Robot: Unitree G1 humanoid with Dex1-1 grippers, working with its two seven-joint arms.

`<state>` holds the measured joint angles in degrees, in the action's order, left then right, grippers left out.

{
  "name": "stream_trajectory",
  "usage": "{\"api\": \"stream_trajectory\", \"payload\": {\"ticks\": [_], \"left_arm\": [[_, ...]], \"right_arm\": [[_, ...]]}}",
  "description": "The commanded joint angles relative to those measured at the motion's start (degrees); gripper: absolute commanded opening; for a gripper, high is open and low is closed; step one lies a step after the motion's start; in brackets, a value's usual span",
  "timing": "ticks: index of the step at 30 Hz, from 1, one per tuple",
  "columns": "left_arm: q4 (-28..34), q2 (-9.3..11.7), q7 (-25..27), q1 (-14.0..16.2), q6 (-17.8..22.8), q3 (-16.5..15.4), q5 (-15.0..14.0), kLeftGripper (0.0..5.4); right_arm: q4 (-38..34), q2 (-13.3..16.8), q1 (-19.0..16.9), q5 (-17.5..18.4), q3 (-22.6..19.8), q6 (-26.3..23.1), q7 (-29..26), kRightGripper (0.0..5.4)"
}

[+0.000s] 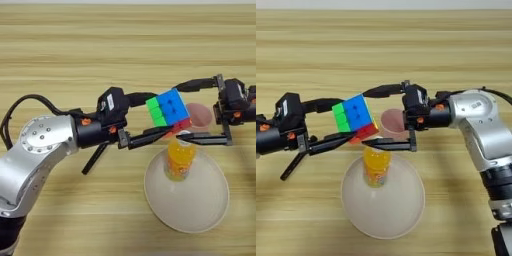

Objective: Move the objects on the table

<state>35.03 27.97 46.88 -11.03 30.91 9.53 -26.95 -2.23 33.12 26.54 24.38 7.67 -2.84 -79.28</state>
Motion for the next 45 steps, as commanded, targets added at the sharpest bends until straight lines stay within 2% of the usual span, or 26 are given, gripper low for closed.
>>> {"api": "stream_trajectory", "payload": {"ticks": [1, 9, 24, 27, 45], "left_arm": [[1.42, 0.93, 0.15, -1.20, 0.96, 0.87, -1.12, 3.27], [1.60, 0.87, -0.54, -1.61, 1.44, 1.98, -1.28, 3.27], [0.61, 0.64, -1.59, -2.20, 0.35, 2.78, -0.46, 3.27], [0.52, 0.72, -1.61, -2.16, 0.05, 2.95, -0.17, 3.27], [0.85, 0.51, -1.75, -2.22, -1.94, 3.09, 1.32, 3.27]], "right_arm": [[-0.07, 1.22, 2.80, -2.02, 0.64, 1.39, -0.53, 5.40], [-1.15, 1.12, 2.72, -2.37, 1.47, 1.33, -1.00, 5.40], [-2.96, 1.36, 1.73, -2.10, 2.64, -0.04, -1.20, 3.79], [-2.93, 1.41, 1.71, -2.21, 2.79, -0.11, -1.13, 3.60], [-2.47, 2.24, 0.95, -3.15, 3.55, 0.21, -1.43, 3.44]]}}
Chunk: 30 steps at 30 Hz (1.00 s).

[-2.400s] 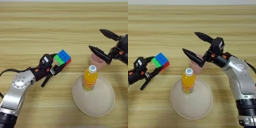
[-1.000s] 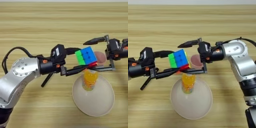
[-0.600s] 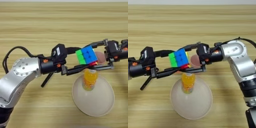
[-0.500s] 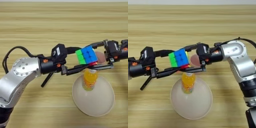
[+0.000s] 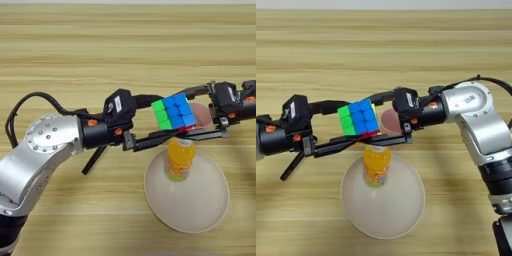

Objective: Move the objects on the table

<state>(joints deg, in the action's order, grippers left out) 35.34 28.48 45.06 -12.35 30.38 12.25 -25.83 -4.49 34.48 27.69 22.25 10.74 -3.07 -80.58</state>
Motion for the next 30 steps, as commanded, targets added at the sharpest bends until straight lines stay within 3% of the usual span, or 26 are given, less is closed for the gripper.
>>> {"api": "stream_trajectory", "payload": {"ticks": [1, 3, 5, 26, 30], "left_arm": [[0.48, -0.11, 0.01, -0.89, -1.59, 0.35, 0.28, 3.27], [0.25, -0.32, -0.13, -0.95, -2.09, 0.37, 0.72, 3.27], [-0.12, -0.55, -0.43, -1.04, -2.33, 0.52, 1.28, 3.65], [-1.48, -0.43, -1.29, -0.95, -5.02, 1.49, 3.09, 5.35], [-1.77, -0.67, -1.69, -0.88, -5.54, 0.39, 2.74, 5.40]], "right_arm": [[-0.19, 0.90, -0.22, -1.04, 0.53, 0.48, -0.15, 3.44], [-0.16, 0.84, -0.23, -1.00, 0.51, 0.55, -0.10, 3.44], [-0.15, 0.81, -0.28, -0.89, 0.45, 0.62, -0.07, 3.43], [-0.15, 0.40, -0.15, -0.43, -0.03, 1.27, 0.16, 3.34], [-0.61, 0.73, -0.50, 0.20, -0.78, 1.26, 0.38, 3.34]]}}
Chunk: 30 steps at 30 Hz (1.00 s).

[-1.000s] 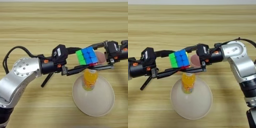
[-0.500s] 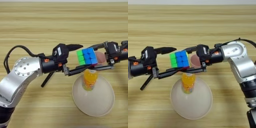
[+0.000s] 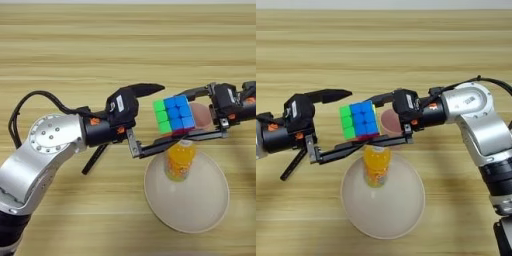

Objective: Move the objects on the table

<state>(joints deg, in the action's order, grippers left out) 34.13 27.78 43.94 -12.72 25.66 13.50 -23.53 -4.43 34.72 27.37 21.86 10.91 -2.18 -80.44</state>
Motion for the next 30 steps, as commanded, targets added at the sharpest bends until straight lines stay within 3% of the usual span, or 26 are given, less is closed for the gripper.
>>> {"api": "stream_trajectory", "payload": {"ticks": [1, 11, 19, 24, 30], "left_arm": [[-0.69, -0.11, -0.74, -0.49, -0.94, -1.35, 0.19, 5.40], [-4.88, -3.32, -4.33, 0.35, -2.34, -7.89, -3.51, 5.40], [-8.73, -4.59, -5.29, 0.58, -4.93, -9.73, -3.01, 5.40], [-12.14, -6.07, -6.28, 0.38, -7.71, -11.68, -3.10, 5.40], [-15.30, -6.96, -7.73, -0.52, -10.62, -13.06, -1.76, 5.40]], "right_arm": [[-0.87, 0.63, -0.37, 0.87, -1.27, 0.29, 0.28, 3.34], [-7.67, 4.28, -7.94, 11.01, -10.44, -5.03, 1.03, 3.33], [-10.23, 6.54, -15.46, 13.53, -15.31, -5.04, 1.08, 3.33], [-10.41, 6.44, -22.52, 12.85, -16.46, -3.70, 1.07, 3.33], [-2.87, 5.96, -28.54, 5.68, -12.54, 2.71, -0.75, 3.33]]}}
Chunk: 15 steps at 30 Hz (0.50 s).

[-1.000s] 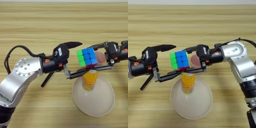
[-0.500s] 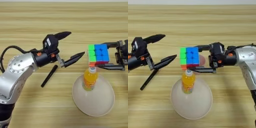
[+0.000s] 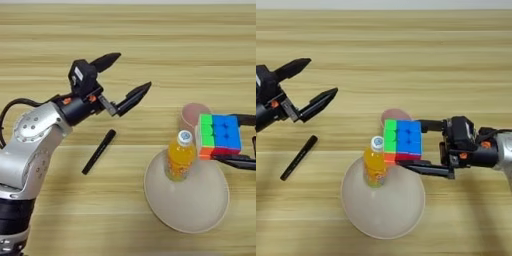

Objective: Move the objects on the table

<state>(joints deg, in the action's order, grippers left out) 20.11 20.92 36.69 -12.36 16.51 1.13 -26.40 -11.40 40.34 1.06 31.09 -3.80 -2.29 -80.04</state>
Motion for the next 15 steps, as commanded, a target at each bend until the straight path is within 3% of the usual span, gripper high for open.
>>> {"api": "stream_trajectory", "payload": {"ticks": [1, 7, 15], "left_arm": [[-1.36, -0.07, -0.44, -0.81, -1.66, -0.72, 1.20, 5.40], [-1.08, 0.14, -0.25, -0.18, -2.24, -0.56, 1.38, 5.40], [-1.22, -0.40, -0.51, 0.37, -3.19, 0.04, 2.24, 5.40]], "right_arm": [[4.91, 0.33, -2.41, -4.44, 2.82, 3.49, -1.30, 3.33], [7.00, 1.69, -2.26, -7.98, 5.22, 6.33, -2.40, 3.33], [10.01, 1.76, -2.42, -10.14, 8.16, 8.08, -3.86, 3.33]]}}
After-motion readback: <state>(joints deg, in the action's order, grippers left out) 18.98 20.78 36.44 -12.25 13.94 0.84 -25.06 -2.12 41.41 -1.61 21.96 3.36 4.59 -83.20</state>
